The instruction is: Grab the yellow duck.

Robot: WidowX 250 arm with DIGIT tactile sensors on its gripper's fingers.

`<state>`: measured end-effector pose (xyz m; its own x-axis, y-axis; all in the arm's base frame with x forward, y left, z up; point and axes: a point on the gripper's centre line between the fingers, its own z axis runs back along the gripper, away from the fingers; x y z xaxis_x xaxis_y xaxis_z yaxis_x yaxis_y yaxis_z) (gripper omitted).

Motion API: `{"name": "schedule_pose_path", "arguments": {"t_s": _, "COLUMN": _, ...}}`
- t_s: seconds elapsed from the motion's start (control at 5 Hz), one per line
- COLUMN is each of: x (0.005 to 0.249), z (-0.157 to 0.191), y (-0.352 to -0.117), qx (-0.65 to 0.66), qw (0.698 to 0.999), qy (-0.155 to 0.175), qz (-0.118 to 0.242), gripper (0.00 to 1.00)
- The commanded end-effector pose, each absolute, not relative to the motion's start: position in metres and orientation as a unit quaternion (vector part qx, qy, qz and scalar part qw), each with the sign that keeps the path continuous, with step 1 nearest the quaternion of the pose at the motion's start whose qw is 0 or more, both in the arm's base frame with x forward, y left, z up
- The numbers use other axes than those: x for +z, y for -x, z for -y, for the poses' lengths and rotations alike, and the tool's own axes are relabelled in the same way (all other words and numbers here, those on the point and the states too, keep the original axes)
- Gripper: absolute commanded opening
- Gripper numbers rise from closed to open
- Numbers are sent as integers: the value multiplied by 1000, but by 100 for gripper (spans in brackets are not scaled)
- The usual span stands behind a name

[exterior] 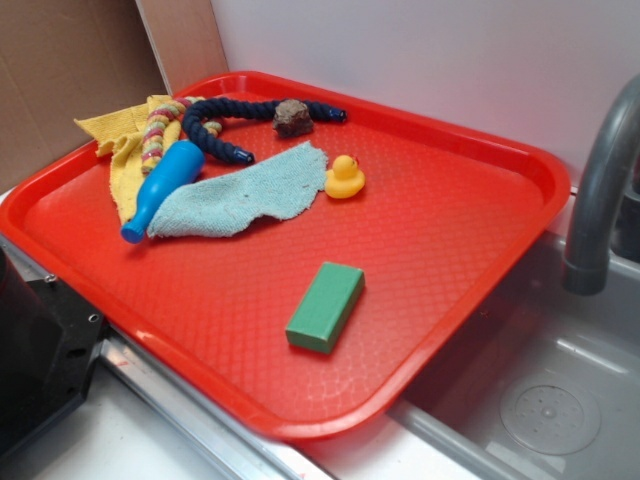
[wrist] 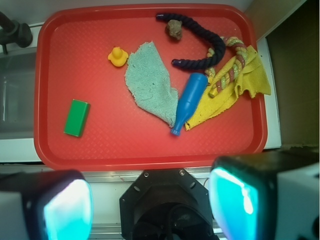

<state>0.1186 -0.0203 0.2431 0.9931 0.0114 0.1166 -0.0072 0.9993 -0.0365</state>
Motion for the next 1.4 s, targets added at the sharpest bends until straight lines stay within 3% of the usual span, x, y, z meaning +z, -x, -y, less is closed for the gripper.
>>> {"name": "schedule_pose_path", "arguments": {"t_s": 0.0, "x": 243, "z": 20, "y": -119, "qx": 5, "qw": 998, "qy": 18, "qz": 58, "gripper": 100}}
{"name": "schedule_pose_path", "arguments": {"t_s": 0.2, "x": 200, "z": 14, "y": -169, "qx": -121, "qw": 989, "qy": -14, "qz": 85, "gripper": 100}}
{"name": "schedule_pose_path", "arguments": {"t_s": 0.6, "x": 122, "z": 37, "y": -260, "qx": -299, "qw": 949, "qy": 13, "qz": 101, "gripper": 100}}
{"name": "schedule_pose_path", "arguments": {"t_s": 0.8, "x": 93, "z": 50, "y": -280, "qx": -339, "qw": 938, "qy": -1, "qz": 73, "gripper": 100}}
{"name": "schedule_pose_path", "arguments": {"t_s": 1.2, "x": 58, "z": 64, "y": -294, "qx": -372, "qw": 927, "qy": 12, "qz": 54, "gripper": 100}}
